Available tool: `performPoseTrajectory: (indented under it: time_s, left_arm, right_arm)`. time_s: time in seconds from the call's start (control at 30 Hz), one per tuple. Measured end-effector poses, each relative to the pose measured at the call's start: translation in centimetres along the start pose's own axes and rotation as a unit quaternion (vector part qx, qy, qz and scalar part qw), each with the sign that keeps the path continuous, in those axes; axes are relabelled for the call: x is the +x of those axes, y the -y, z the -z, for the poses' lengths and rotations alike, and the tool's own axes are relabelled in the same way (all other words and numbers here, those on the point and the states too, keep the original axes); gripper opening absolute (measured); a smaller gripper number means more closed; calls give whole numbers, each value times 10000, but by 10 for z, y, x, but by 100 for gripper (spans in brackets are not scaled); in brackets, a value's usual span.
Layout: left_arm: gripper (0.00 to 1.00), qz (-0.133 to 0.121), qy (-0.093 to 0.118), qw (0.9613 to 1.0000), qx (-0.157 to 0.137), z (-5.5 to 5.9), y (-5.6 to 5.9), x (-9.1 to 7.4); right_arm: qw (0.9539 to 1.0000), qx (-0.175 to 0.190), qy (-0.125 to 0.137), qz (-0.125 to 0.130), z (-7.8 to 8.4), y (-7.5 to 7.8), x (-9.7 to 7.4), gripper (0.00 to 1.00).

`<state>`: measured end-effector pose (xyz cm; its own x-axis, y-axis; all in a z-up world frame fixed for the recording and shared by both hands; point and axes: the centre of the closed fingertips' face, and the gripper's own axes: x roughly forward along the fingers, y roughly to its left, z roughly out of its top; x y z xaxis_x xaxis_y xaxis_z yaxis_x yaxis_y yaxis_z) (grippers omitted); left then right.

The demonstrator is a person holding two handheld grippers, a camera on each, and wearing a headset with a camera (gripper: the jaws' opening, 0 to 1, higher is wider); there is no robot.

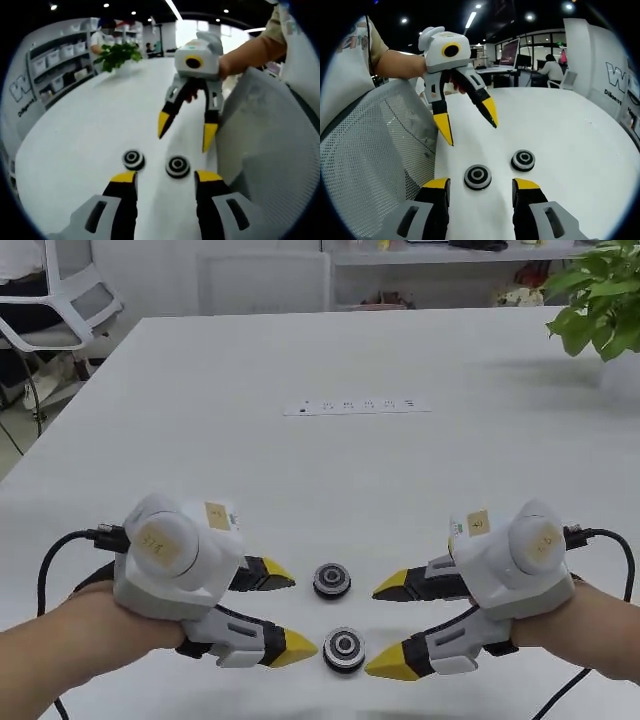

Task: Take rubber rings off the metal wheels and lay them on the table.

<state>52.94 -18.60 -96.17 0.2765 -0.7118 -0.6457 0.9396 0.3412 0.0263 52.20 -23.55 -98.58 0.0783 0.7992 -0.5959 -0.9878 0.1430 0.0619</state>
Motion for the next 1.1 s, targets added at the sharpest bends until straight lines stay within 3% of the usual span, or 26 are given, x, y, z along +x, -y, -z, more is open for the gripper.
performPoseTrajectory:
  time_s: [0.67, 1.1]
  left_arm:
    - [43, 360, -219, 9990, 160, 6, 10, 23]
    - [34, 549, -216, 9982, 142, 4, 18, 35]
  right_arm:
    - [9997, -44, -136, -218, 10, -2, 11, 40]
    - [9996, -16, -134, -241, 12, -4, 12, 40]
